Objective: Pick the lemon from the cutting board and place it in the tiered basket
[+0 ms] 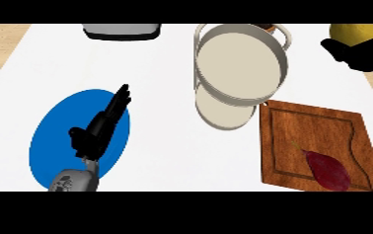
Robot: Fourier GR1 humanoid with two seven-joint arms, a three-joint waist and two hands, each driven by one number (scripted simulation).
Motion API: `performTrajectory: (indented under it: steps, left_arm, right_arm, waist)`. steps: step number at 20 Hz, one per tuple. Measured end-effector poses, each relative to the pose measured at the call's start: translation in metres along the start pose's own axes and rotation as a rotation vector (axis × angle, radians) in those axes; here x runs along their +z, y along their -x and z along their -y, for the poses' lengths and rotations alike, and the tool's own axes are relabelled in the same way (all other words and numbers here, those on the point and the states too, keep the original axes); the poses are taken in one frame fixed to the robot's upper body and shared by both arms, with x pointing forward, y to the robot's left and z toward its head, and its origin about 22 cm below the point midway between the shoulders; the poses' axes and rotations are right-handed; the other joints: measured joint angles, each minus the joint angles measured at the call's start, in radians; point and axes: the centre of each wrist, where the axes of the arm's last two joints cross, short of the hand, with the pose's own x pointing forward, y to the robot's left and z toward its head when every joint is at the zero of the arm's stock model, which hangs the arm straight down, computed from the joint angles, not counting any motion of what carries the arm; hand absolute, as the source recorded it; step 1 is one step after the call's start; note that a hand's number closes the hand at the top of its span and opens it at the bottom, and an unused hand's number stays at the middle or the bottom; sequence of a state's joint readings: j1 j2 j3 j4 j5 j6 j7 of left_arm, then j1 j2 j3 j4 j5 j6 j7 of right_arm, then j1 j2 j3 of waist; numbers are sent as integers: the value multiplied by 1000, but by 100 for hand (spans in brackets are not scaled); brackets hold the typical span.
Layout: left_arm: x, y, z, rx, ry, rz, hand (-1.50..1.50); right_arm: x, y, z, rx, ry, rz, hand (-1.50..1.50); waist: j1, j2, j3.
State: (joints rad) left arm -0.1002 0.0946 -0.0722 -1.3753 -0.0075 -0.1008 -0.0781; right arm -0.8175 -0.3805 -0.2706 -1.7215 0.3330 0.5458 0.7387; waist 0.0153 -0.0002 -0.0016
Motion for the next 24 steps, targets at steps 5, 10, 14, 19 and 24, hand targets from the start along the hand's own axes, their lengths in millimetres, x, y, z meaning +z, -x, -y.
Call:
performTrajectory:
  steps: [5,10,14,19,24]
  left_arm:
    - [3,-4,-5,-1,3,6,0]
    - [-1,-9,-4,7,3,-2,0]
    - [-3,-5,-2,9,4,1,0]
    - [0,3,-7,5,3,4,0]
    - [-5,-6,-2,4,-1,3,0]
  right_arm:
    - [-33,-29,-31,4,-52,-12,150]
    - [-59,-51,-68,6,-104,-14,150]
    - [-75,-58,-100,-1,-129,-8,150]
    - [-88,-67,-129,-48,-168,-2,150]
    - [-91,-79,-151,-127,-220,-19,150]
  waist:
    - [4,2,0]
    - [2,3,1]
    - [0,3,1]
    - [-1,3,1]
    - [-4,1,1]
